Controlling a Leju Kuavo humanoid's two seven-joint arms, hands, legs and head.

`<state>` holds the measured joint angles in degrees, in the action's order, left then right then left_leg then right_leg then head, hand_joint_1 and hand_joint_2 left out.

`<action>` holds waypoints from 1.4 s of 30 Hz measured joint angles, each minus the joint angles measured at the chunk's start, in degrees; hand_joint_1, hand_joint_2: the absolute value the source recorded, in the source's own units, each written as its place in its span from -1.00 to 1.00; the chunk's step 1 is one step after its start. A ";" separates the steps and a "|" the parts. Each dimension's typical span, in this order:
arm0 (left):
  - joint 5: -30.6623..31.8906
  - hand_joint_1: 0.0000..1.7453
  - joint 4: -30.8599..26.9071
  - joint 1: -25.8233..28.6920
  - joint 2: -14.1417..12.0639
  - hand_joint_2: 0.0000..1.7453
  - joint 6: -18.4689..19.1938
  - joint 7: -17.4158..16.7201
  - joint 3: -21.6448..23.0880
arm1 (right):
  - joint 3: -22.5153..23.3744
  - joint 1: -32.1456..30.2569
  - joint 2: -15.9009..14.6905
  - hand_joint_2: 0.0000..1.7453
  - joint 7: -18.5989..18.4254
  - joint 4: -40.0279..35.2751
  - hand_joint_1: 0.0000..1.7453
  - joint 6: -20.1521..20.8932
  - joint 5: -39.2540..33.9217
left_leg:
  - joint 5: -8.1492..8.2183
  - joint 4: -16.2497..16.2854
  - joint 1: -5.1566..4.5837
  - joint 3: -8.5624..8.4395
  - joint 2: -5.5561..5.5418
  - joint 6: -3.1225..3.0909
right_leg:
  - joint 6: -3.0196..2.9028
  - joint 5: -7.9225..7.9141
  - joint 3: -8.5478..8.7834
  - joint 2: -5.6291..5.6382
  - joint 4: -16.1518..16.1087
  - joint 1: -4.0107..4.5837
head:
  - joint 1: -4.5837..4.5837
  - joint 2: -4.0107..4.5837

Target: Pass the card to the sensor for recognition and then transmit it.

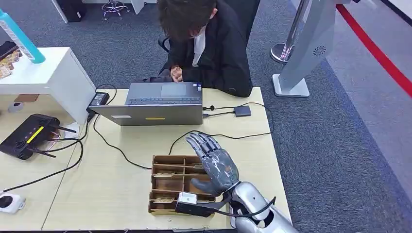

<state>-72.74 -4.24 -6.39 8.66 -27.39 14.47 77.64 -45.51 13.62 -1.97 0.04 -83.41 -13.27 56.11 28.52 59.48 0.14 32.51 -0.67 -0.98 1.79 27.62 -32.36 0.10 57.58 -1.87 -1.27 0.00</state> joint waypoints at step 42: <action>-2.71 -1.00 0.00 -0.06 0.00 -1.00 0.24 -0.04 2.80 | -0.07 0.00 -0.79 1.00 -0.50 0.15 -0.42 0.81 1.22 | 0.00 0.00 0.00 0.00 0.00 0.00 | 0.00 0.00 0.00 0.00 0.00 0.00 | 0.00 0.00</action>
<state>-75.45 -4.24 -6.46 8.66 -27.15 14.43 80.43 -45.57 13.62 -2.75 -0.46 -83.25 -12.46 57.33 28.51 59.48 0.14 32.51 -0.67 -0.98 1.80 27.62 -32.36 0.10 57.58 -1.87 -1.27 0.00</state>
